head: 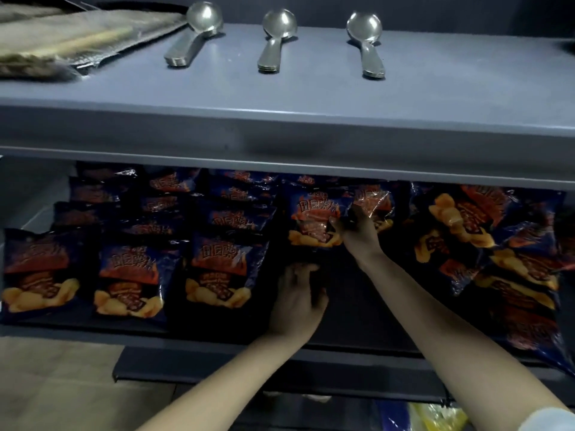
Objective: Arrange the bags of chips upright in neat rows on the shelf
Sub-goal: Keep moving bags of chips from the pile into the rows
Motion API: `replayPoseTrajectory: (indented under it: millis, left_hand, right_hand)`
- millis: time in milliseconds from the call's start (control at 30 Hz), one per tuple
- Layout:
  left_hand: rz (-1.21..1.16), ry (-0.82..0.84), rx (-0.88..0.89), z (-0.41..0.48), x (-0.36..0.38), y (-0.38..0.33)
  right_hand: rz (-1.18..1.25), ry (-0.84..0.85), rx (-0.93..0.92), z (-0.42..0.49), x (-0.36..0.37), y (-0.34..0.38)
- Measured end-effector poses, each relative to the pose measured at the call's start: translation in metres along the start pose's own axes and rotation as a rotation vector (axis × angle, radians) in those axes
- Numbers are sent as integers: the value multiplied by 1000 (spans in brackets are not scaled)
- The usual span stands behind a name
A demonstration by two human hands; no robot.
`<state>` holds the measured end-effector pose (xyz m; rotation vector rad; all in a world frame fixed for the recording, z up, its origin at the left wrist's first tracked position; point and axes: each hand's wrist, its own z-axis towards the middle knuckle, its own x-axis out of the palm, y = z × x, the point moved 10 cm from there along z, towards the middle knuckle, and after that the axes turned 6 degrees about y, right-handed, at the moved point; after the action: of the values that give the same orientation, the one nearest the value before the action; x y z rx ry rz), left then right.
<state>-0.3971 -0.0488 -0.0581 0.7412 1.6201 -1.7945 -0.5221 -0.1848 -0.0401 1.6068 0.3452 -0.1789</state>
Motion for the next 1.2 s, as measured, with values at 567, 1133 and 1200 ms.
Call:
replayPoseTrajectory:
  millis: [567, 1133, 1200]
  left_hand:
    - [352, 94, 102, -10, 24, 1]
    - [297, 140, 119, -12, 28, 2]
    - [301, 134, 122, -12, 28, 2]
  right_hand:
    - [-10, -51, 2, -14, 6, -2]
    - [-587, 73, -239, 12, 13, 83]
    - [-604, 59, -229, 13, 13, 83]
